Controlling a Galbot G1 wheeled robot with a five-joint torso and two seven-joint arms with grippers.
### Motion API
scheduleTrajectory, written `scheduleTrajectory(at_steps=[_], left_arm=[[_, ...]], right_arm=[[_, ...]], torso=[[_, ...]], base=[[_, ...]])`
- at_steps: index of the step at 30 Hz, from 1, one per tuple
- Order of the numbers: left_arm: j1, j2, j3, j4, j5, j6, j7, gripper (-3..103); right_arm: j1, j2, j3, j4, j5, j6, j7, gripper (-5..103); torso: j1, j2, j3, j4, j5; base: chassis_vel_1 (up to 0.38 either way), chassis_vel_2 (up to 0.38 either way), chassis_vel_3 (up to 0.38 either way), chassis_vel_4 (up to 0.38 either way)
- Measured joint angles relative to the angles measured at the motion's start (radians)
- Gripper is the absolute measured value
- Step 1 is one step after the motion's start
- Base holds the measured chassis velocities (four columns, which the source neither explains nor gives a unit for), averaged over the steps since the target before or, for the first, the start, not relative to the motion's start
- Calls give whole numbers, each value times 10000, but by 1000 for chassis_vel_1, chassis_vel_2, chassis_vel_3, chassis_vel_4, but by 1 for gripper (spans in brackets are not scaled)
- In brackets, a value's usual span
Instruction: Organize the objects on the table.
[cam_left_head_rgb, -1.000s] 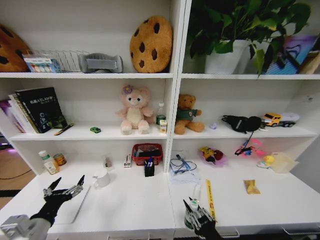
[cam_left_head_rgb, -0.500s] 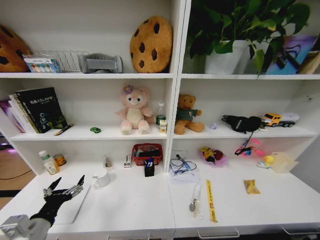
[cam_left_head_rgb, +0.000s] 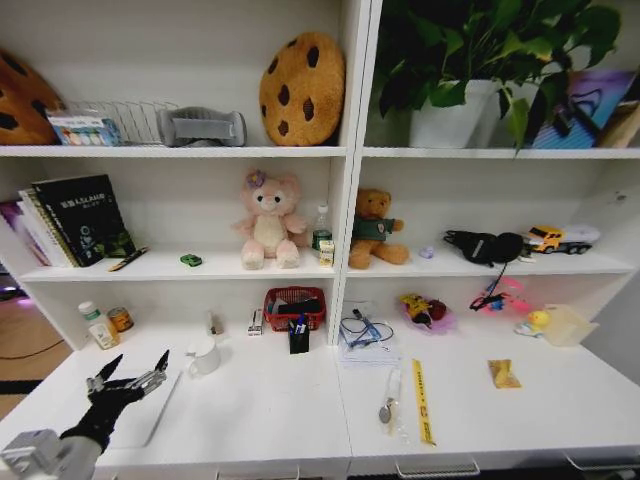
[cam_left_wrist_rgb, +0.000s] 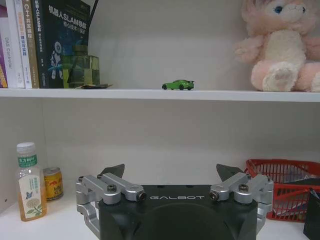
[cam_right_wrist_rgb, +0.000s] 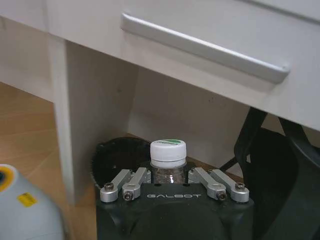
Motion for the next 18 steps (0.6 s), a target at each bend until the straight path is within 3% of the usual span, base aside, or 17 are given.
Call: scheduleTrajectory(at_steps=[6, 14, 18], left_arm=[[0, 0, 0, 1, 0, 0, 0, 100], [0, 0, 0, 2, 0, 1, 0, 100], [0, 0, 1, 3, 0, 0, 0, 100]], right_arm=[[1710, 270, -244, -1434, -137, -290, -560, 27], [4125, 1379, -561, -3896, -835, -524, -1116, 27], [5463, 1889, -517, -5226, -1578, -276, -1270, 27]], torso=[[1, -1, 0, 2, -5], [1, 0, 0, -5, -5], [1, -1, 0, -1, -4]], base=[[0, 0, 0, 0], [0, 0, 0, 0], [0, 0, 0, 0]])
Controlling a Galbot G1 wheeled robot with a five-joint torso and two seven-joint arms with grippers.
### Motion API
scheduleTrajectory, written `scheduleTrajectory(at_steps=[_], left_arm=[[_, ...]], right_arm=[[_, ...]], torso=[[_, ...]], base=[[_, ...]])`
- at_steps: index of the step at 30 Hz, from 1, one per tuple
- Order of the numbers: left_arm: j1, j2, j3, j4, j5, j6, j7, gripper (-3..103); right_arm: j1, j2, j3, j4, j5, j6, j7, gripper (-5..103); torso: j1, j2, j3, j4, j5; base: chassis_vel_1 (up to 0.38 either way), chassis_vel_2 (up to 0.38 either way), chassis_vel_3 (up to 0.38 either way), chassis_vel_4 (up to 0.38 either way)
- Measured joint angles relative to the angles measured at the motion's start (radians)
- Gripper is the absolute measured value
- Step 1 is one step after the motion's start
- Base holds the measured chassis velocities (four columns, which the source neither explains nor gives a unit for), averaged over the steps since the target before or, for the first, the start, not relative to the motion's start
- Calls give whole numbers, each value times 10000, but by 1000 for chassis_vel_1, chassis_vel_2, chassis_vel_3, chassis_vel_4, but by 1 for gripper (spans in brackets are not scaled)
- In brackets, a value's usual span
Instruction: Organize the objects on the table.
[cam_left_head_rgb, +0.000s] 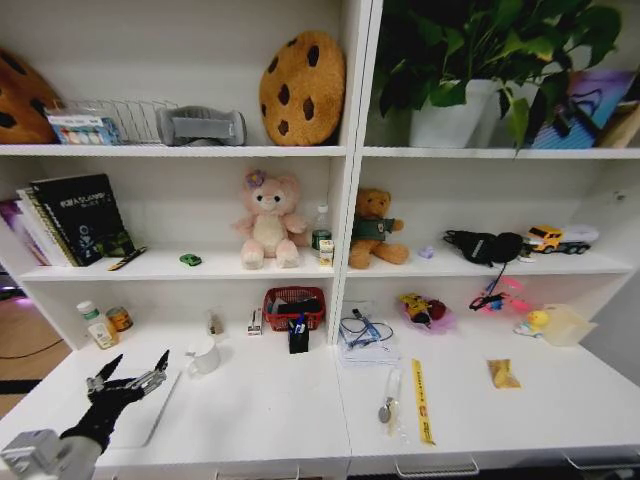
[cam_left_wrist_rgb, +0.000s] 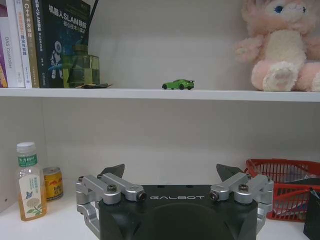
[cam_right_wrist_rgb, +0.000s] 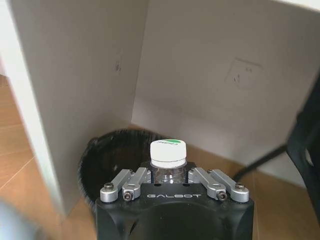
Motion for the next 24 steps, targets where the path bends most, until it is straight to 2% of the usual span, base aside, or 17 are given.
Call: scheduleTrajectory(at_steps=[1, 3, 4, 9, 12, 15, 18, 19, 20, 24], left_arm=[[0, 0, 0, 0, 0, 0, 0, 100], [0, 0, 0, 0, 0, 0, 0, 100], [0, 0, 0, 0, 0, 0, 0, 100], [0, 0, 0, 0, 0, 0, 0, 100], [1, 0, 0, 0, 0, 0, 0, 100], [1, 0, 0, 0, 0, 0, 0, 100], [0, -2, -3, 0, 1, 0, -3, 100], [2, -1, -1, 3, 1, 1, -2, 100], [0, 0, 0, 2, 0, 1, -2, 100], [0, 0, 0, 1, 0, 1, -2, 100]], right_arm=[[341, 81, 5, -328, -217, 97, -22, 27], [613, 138, -14, -606, -368, 137, -55, 27], [999, 225, -100, -984, -535, 167, -88, 27], [1961, 545, -133, -2016, -1158, 402, -95, 27], [2869, 842, -18, -2683, -1755, 445, 191, 27], [3201, 969, -56, -2829, -1835, 364, 231, 27], [3653, 1149, -70, -3033, -2050, 258, 244, 27], [3773, 1216, -79, -3098, -2141, 160, 243, 27], [3923, 1284, -85, -3173, -2245, 64, 243, 27], [4078, 1355, -75, -3288, -2365, -12, 244, 27]], torso=[[0, 0, 0, 7, 2], [0, 0, 0, 7, 0], [1, 0, 0, -2, -6], [0, 0, 1, -5, 0], [1, 0, -1, 8, -2], [1, 0, 0, -3, -2], [1, 0, 1, -1, -5], [0, 0, 3, -21, -11], [-1, 1, 3, -24, -12], [-2, 1, 2, -23, -7]], base=[[0, 0, 0, 0], [0, 0, 0, 0], [0, 0, 0, 0], [0, 0, 0, 0], [0, 0, 0, 0], [0, 0, 0, 0], [0, 0, 0, 0], [0, 0, 0, 0], [-9, -24, -70, -13], [-7, -67, -73, -24]])
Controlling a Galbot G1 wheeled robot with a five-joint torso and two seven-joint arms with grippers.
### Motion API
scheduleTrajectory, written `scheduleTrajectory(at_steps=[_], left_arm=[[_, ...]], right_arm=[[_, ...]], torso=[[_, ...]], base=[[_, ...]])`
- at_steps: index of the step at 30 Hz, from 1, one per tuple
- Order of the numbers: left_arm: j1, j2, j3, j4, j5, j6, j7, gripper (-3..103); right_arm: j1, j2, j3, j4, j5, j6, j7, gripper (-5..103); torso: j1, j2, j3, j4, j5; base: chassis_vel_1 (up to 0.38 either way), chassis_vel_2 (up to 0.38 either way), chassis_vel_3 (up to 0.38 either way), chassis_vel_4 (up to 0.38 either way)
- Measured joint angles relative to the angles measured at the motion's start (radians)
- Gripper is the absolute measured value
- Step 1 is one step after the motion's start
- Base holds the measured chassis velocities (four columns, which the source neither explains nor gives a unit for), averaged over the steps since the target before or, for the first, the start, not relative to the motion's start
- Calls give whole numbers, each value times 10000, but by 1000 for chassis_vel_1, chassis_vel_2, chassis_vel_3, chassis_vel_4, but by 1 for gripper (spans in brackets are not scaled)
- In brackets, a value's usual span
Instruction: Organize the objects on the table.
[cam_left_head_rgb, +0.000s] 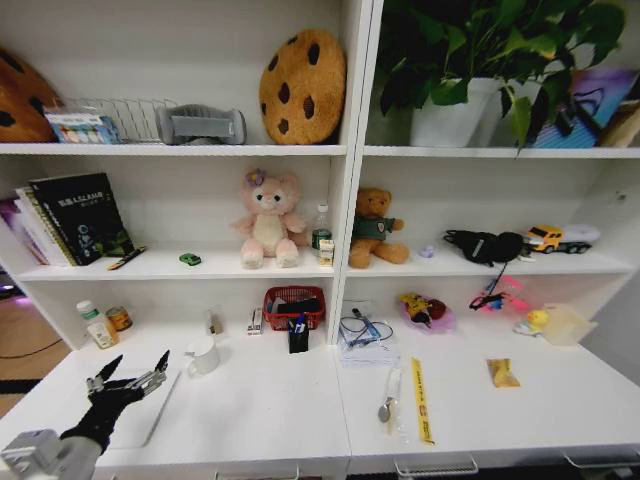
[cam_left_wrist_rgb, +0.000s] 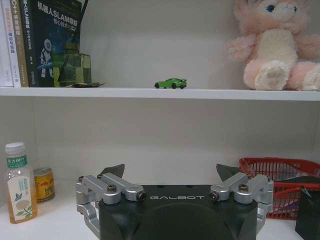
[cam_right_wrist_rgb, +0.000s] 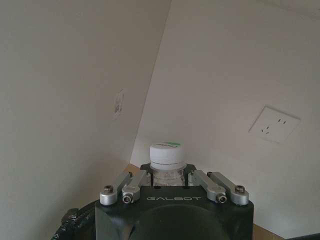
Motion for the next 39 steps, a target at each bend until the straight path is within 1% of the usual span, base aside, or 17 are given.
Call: scheduleTrajectory(at_steps=[1, 2, 5, 6, 7, 10, 12, 13, 15, 36, 39], left_arm=[[0, 0, 0, 0, 0, 0, 0, 100], [0, 0, 0, 0, 0, 0, 0, 100], [0, 0, 0, 0, 0, 0, 0, 100], [1, 0, 0, 1, 0, 0, 1, 100], [-1, 0, -1, -1, 0, -5, 9, 100], [1, 0, 2, -1, 0, -1, 7, 100], [0, 0, -2, -3, 0, -4, 5, 100], [0, 0, -2, -3, 0, -4, 5, 100], [0, 0, 1, -3, 0, -3, 6, 100], [0, 0, 1, -1, 0, -2, 6, 100], [0, 0, 0, -1, 0, -2, 6, 100]], right_arm=[[85, 45, 11, -93, -88, -48, 4, 27], [119, 84, 3, -158, -140, -94, 2, 27], [121, 108, -4, -197, -182, -138, 1, 27], [51, 127, 13, -200, -270, -285, -10, 27], [-2, 130, 35, -189, -290, -384, -18, 27], [-144, 129, 33, -175, -296, -412, -43, 27], [-465, 101, 41, -202, -192, -373, -68, 27], [-465, 101, 41, -202, -192, -373, -68, 27], [-597, 101, 69, -217, -105, -288, -70, 27], [-451, 172, 119, -277, -180, -150, -154, 27], [-399, 155, 114, -289, -199, -207, -13, 26]], torso=[[-1, 1, -2, 12, -4], [-1, 1, -2, 19, 3], [-1, 1, -3, 22, 9], [0, 0, -4, 28, 9], [1, -1, -7, 52, 15], [3, -1, -7, 46, 19], [7, -2, -4, 32, 12], [7, -2, -4, 32, 12], [7, -2, -4, 24, 11], [2, -1, -3, 23, 7], [2, 0, -3, 22, 7]], base=[[13, -53, -8, 26], [0, 0, 0, 0], [0, 0, 0, 0], [0, 0, 0, 0], [0, 0, 0, 0], [6, 67, 41, 9], [-1, 78, 47, -22], [-12, 56, 47, -32], [0, 0, 0, 0], [0, 0, 0, 0], [0, 0, 0, 0]])
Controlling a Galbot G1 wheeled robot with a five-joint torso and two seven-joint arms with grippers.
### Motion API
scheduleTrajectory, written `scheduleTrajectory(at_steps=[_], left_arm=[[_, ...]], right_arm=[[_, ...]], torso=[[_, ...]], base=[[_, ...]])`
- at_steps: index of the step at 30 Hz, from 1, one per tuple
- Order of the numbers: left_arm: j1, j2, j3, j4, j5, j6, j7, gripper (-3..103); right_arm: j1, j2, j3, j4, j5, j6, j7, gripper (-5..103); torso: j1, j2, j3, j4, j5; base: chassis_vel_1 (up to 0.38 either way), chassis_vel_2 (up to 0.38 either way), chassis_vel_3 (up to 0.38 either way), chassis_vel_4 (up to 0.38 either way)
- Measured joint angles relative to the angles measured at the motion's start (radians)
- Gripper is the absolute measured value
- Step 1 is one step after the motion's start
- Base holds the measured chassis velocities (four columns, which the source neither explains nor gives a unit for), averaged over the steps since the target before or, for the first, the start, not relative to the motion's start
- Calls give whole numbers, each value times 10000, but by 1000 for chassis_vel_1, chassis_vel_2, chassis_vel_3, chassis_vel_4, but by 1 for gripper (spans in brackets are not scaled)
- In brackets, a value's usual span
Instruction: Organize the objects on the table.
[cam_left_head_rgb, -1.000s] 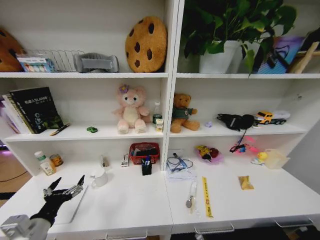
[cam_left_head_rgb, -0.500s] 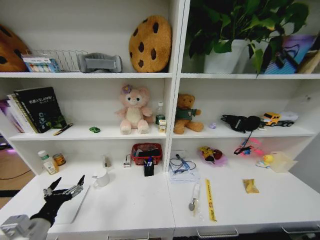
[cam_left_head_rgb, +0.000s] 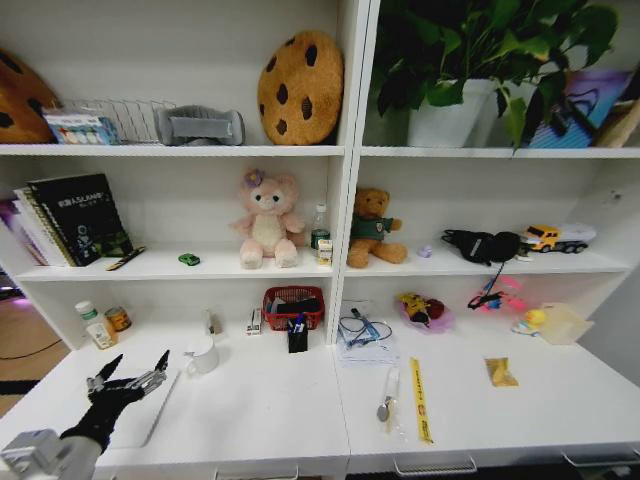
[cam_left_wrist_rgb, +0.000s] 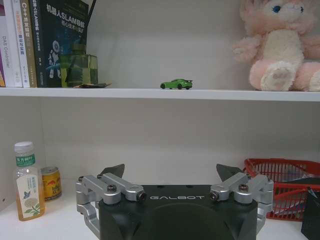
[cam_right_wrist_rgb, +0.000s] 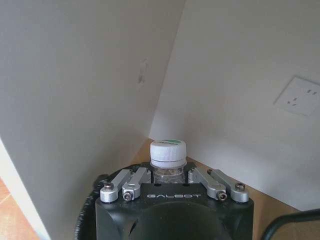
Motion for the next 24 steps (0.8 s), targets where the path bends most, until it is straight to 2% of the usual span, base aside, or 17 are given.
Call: scheduleTrajectory(at_steps=[1, 3, 4, 6, 8, 10, 11, 12, 13, 14, 16, 17, 18, 20, 24], left_arm=[[0, 0, 0, 0, 0, 0, 0, 100], [0, 0, 0, 0, 0, 0, 0, 100], [0, 0, 0, 0, -1, 0, 0, 100], [0, 0, 0, 0, 0, 0, 0, 100], [0, 0, 0, 0, 0, 0, 0, 100], [0, 0, 0, 0, 0, 0, 0, 100], [0, 0, 0, 0, 0, 0, 0, 100], [0, 0, 0, 0, 0, 0, 0, 100], [0, 0, 0, 0, 0, 0, 0, 100], [0, 0, 1, 0, 0, 0, 0, 100], [0, 0, 0, 0, 0, 0, -1, 100], [0, 0, 0, 0, 0, 0, -2, 100], [0, 0, 0, 0, 0, 0, -2, 100], [0, 0, 0, 0, 0, 0, -3, 100], [0, 0, 0, 0, 0, 0, -3, 100]], right_arm=[[0, -10, -2, 5, 3, -59, 39, 31], [-14, -20, -10, 13, 5, -85, 55, 31], [-24, -26, -15, 18, 6, -90, 64, 42], [-31, -28, -17, 21, 14, -90, 67, 42], [-81, -34, -26, 55, 49, -80, 70, 52], [-134, -45, -41, 103, 78, -64, 70, 52], [-184, -52, -52, 131, 91, -4, 69, 63], [-233, -54, -55, 156, 96, 60, 61, 69], [-233, -54, -55, 156, 96, 60, 61, 69], [-278, -56, -54, 184, 107, 113, 39, 74], [-500, -72, -41, 379, 235, 360, -125, 74], [-799, -115, -40, 615, 390, 610, -263, 85], [-799, -115, -40, 615, 390, 610, -263, 85], [-1237, -203, -21, 813, 468, 967, -357, 95], [-1618, -327, 14, 877, 694, 1196, -367, 100]], torso=[[0, -1, 0, 0, 0], [0, 0, 0, -1, 0], [0, -1, 0, -1, 0], [0, -1, 0, -1, 0], [0, -1, 0, 0, 1], [0, 0, 0, 0, 0], [0, -1, 0, -1, 0], [0, 0, 0, 0, 0], [0, 0, 0, 0, 0], [0, -1, 0, 0, 0], [0, 0, 0, 1, 1], [0, 0, 0, 1, 1], [0, 0, 0, 1, 1], [0, 0, 0, -5, 1], [-2, 0, -1, 0, 0]], base=[[0, 0, 0, 0], [0, 0, 0, 0], [0, 0, 0, 0], [0, 0, 0, 0], [0, 0, 0, 0], [0, 0, 0, 0], [0, 0, 0, 0], [0, 0, 0, 0], [0, 0, 0, 0], [0, 0, 0, 0], [0, 0, 0, 0], [0, 0, 0, 0], [0, 0, 0, 0], [0, 0, 0, 0], [0, 0, 0, 0]])
